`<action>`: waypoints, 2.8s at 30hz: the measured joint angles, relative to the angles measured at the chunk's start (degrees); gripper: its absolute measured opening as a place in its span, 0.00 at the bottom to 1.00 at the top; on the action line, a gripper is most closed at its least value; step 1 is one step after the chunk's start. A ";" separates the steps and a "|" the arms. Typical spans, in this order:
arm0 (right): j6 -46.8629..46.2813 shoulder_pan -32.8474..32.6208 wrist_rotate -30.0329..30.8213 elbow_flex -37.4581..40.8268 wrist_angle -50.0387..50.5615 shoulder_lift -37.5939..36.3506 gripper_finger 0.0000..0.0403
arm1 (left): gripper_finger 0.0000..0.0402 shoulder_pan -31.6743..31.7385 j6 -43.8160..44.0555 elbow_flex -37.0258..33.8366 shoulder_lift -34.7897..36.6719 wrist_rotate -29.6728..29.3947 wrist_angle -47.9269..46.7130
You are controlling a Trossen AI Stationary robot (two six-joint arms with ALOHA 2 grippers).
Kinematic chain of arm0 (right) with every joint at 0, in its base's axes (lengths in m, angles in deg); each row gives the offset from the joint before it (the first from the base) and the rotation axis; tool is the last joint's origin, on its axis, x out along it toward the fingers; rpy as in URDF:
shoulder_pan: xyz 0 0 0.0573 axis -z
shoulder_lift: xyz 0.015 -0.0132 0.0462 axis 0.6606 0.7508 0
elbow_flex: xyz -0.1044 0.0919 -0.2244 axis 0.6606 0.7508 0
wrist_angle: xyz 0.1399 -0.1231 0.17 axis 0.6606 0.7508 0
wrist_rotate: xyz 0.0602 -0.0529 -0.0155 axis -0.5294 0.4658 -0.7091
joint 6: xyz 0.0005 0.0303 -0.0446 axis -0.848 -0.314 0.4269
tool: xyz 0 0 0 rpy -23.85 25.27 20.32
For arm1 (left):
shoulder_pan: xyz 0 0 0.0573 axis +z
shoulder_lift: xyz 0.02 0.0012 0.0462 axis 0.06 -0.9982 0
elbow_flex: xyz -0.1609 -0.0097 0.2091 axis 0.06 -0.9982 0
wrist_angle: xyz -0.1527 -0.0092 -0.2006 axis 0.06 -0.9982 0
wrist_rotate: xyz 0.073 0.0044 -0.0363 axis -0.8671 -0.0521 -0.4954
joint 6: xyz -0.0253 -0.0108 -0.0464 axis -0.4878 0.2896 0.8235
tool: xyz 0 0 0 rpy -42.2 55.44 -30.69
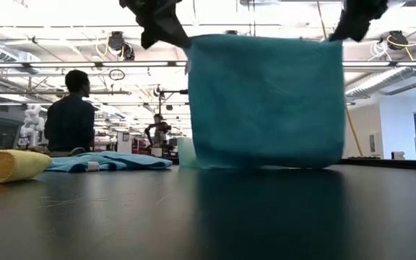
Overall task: Fold microfiber towels
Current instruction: Fold the bottom blue microfiber towel
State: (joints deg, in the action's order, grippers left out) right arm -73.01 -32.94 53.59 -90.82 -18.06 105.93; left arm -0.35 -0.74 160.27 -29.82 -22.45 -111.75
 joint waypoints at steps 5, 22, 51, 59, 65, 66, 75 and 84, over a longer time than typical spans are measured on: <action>-7.29 -4.61 -3.08 4.10 -0.21 -0.07 0.00 | 0.00 -5.36 5.56 0.00 -5.89 2.89 1.42; -37.69 -28.66 -6.94 30.36 -34.29 -0.02 0.00 | 0.00 -17.93 25.62 -0.02 -20.29 7.49 5.34; -34.66 -26.78 27.95 35.99 -24.67 -0.22 0.00 | 0.00 -0.08 17.87 -0.02 -21.60 -2.65 7.90; -29.24 -20.75 30.50 35.99 -24.63 -0.22 0.00 | 0.00 0.10 19.56 -0.02 -21.60 -4.66 5.71; -28.60 -19.30 27.07 35.99 -23.66 -0.20 0.00 | 0.00 -0.24 19.74 0.01 -24.01 -4.14 4.83; -28.58 -19.29 26.52 35.99 -23.25 -0.18 0.00 | 0.00 -0.25 19.72 0.04 -24.64 -3.72 5.26; -28.96 -19.26 25.89 40.14 -27.24 -0.15 0.00 | 0.00 -0.22 19.15 0.00 -27.53 -3.66 5.31; -28.73 -19.26 26.18 44.82 -34.36 -0.17 0.00 | 0.05 1.98 18.39 0.00 -27.24 -6.59 5.71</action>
State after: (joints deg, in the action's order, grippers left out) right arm -101.74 -52.20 79.77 -46.00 -52.41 105.76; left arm 1.62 17.65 160.27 -57.06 -29.04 -106.05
